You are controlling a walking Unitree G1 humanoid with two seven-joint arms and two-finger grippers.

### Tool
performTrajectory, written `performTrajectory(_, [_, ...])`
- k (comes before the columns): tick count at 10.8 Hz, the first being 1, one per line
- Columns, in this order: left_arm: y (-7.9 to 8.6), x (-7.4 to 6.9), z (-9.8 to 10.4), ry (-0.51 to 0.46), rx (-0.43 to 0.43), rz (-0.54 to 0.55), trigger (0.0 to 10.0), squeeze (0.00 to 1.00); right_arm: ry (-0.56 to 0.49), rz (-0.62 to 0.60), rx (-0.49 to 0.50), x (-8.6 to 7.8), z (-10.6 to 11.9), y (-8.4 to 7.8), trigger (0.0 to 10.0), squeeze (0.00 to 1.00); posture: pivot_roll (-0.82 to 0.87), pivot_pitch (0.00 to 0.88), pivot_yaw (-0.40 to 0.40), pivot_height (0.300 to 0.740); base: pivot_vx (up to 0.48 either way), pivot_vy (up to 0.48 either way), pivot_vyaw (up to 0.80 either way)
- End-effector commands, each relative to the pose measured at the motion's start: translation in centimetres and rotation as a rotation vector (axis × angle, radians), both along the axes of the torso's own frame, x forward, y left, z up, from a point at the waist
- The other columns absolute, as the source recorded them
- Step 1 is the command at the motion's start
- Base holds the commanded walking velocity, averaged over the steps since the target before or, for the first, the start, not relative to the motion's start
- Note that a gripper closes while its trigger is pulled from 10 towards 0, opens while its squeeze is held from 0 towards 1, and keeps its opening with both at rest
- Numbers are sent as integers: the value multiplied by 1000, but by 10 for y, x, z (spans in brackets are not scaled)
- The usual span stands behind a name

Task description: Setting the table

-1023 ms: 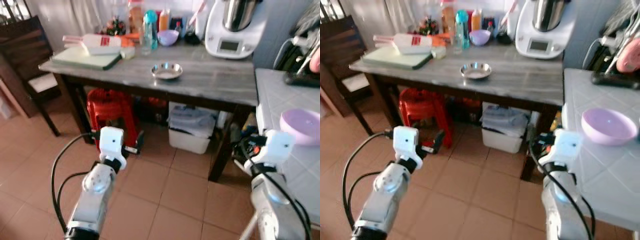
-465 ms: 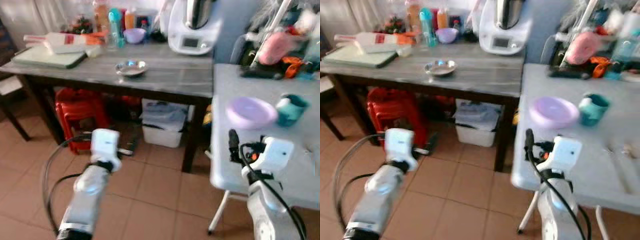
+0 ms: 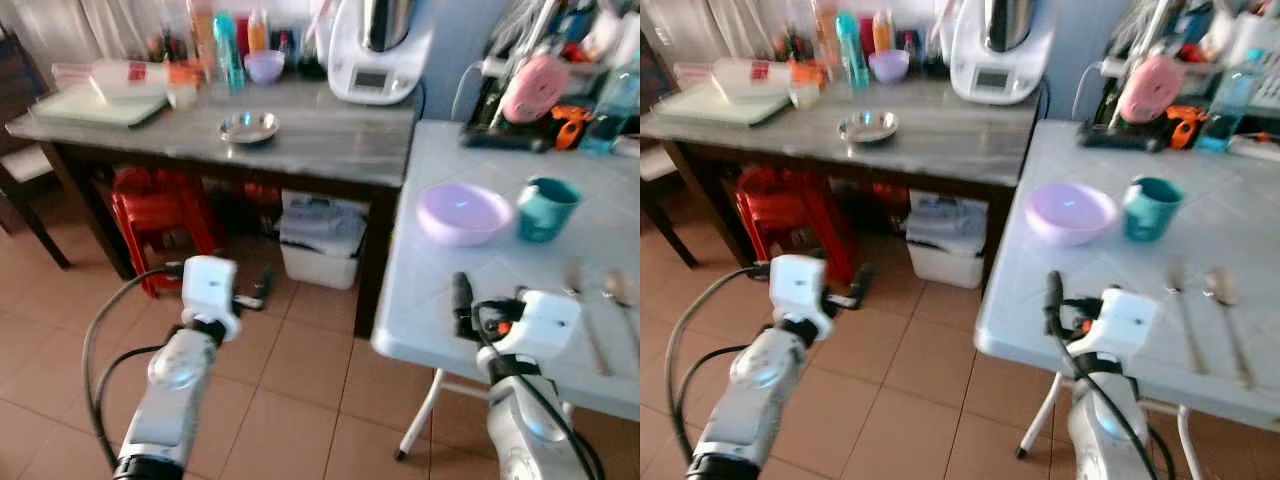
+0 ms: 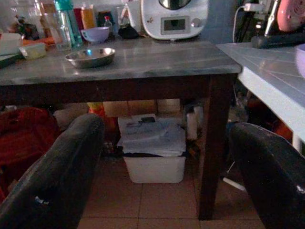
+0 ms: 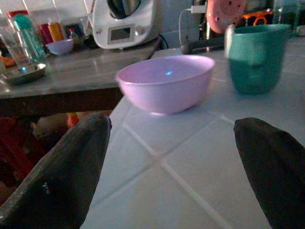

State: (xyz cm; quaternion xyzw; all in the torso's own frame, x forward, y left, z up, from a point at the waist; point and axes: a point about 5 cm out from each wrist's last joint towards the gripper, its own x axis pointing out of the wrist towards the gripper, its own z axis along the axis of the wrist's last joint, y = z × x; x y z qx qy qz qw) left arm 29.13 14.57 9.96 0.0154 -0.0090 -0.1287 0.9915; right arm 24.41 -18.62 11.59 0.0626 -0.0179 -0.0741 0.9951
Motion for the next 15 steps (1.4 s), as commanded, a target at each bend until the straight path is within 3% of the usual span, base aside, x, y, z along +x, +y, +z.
performTrajectory(1, [-7,1,2,-8,-11,-18,10000,0,-19,-2,-19,4,5,-4,10000,0,-25,0,7,740,0,0,0])
performTrajectory(2, [-7,0,3,-19,-19,-12,10000,0,-24,2,-24,7,6,-5,10000,0,-24,0,5,740,0,0,0])
performTrajectory(4, [-17,-5,9,-29,-87,-131,10000,0,-40,20,-63,13,12,-5,10000,0,-23,0,1,740,0,0,0])
performTrajectory(6, [-20,-6,9,-25,-104,-171,10000,0,-41,17,-72,14,12,-5,10000,0,-23,0,4,740,120,0,0])
performTrajectory(10, [-22,-9,8,-17,-114,-196,10000,0,-37,7,-66,15,12,-6,10000,0,-25,0,1,740,263,0,0])
performTrajectory(15, [-26,-11,6,0,-120,-207,10000,0,-34,14,-74,16,11,-7,10000,0,-28,0,-6,740,283,0,-325])
